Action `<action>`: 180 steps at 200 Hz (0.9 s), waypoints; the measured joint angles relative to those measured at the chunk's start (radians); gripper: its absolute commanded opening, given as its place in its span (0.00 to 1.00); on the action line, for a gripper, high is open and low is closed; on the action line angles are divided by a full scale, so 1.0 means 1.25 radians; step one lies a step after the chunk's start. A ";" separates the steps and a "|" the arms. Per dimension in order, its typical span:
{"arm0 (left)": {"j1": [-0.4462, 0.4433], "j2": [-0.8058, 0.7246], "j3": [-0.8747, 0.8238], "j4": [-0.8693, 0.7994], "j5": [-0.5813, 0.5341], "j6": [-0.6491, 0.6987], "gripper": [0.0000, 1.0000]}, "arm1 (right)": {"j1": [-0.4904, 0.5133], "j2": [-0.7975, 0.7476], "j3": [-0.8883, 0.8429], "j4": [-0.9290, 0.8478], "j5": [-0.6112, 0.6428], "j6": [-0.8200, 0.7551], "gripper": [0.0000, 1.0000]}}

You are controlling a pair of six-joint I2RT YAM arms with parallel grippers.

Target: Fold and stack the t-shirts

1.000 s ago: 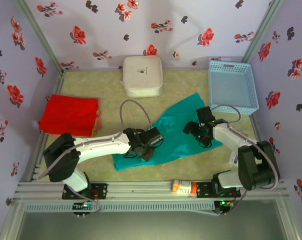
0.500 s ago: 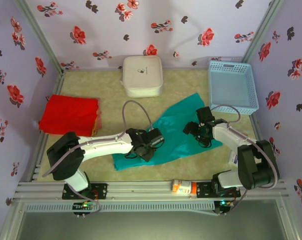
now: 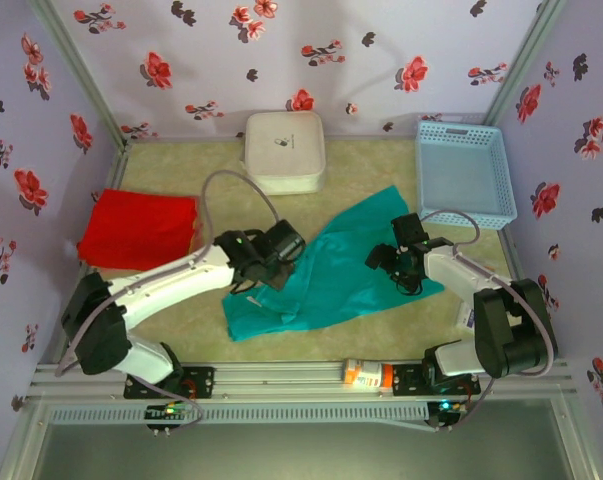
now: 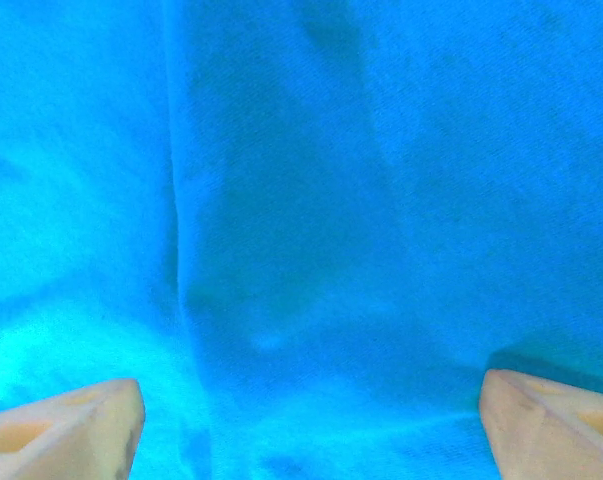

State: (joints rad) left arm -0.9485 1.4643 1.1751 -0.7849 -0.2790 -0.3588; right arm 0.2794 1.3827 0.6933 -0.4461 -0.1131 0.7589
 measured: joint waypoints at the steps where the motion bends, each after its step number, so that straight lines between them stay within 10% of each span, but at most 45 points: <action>1: 0.004 -0.001 0.003 -0.002 -0.001 0.002 0.00 | 0.000 0.000 0.000 0.000 0.000 0.000 0.87; 78: 0.233 0.068 0.248 -0.009 -0.126 0.234 0.00 | 0.000 -0.018 0.038 -0.002 0.000 -0.009 0.88; 180: 0.407 0.469 0.695 0.082 -0.223 0.549 0.00 | -0.022 -0.043 0.048 -0.023 0.001 -0.034 0.88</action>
State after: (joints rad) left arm -0.4404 2.0510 2.0438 -0.6823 -0.5579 0.3271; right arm 0.2520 1.3285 0.7536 -0.4747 -0.1123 0.7158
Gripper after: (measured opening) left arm 0.043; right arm 0.881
